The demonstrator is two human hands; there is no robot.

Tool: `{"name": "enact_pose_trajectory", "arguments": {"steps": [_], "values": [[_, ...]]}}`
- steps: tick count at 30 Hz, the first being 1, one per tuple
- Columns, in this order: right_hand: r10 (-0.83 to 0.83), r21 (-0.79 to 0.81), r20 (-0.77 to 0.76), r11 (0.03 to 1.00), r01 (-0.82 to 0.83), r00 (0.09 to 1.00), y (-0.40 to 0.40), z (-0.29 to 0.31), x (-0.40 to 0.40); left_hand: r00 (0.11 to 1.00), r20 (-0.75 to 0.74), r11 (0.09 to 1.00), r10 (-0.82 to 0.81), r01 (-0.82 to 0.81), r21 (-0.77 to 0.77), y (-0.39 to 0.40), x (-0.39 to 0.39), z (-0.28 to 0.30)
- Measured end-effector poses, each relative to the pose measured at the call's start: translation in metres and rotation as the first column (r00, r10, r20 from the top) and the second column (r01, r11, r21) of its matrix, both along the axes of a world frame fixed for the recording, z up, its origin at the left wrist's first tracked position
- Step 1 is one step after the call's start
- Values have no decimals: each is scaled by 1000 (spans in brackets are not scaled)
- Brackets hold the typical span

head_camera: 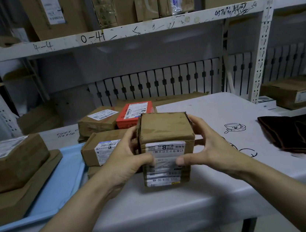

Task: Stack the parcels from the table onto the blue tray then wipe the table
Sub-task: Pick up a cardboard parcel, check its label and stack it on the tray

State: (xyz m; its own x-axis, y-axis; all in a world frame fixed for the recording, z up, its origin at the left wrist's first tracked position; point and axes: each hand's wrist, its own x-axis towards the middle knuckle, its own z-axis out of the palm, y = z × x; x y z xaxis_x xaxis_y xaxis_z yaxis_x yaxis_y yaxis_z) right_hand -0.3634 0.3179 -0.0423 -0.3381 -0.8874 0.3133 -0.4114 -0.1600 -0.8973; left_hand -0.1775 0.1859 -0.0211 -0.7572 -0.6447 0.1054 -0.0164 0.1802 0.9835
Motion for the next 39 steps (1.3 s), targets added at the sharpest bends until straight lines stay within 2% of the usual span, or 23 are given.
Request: {"name": "enact_pose_trajectory", "arguments": {"steps": [5, 14, 20, 25, 30, 34, 39], "values": [[30, 67, -10, 997, -29, 1000, -2, -10, -2, 999, -47, 996, 23, -19, 89, 0, 0, -2], [17, 54, -12, 998, -16, 1000, -4, -14, -7, 998, -38, 996, 40, -36, 79, -1, -1, -10], [-14, 28, -26, 1000, 15, 1000, -2, -13, -6, 999, -46, 1000, 23, -24, -21, -2, 1, -5], [-38, 39, -86, 998, 42, 996, 2, -5, -1, 1000, -27, 979, 5, -10, -202, -3, 5, 0], [-123, 62, -191, 989, 137, 974, -4, -12, -4, 998, 61, 906, 7, 20, -422, -6, 5, 1], [-98, 49, -181, 993, 108, 979, -6, -15, -7, 993, 120, 896, -10, 62, -439, -6, 3, -1], [-73, 47, -187, 995, 83, 980, -2, -13, -8, 988, 153, 929, -5, 62, -366, -9, 5, -9]]}}
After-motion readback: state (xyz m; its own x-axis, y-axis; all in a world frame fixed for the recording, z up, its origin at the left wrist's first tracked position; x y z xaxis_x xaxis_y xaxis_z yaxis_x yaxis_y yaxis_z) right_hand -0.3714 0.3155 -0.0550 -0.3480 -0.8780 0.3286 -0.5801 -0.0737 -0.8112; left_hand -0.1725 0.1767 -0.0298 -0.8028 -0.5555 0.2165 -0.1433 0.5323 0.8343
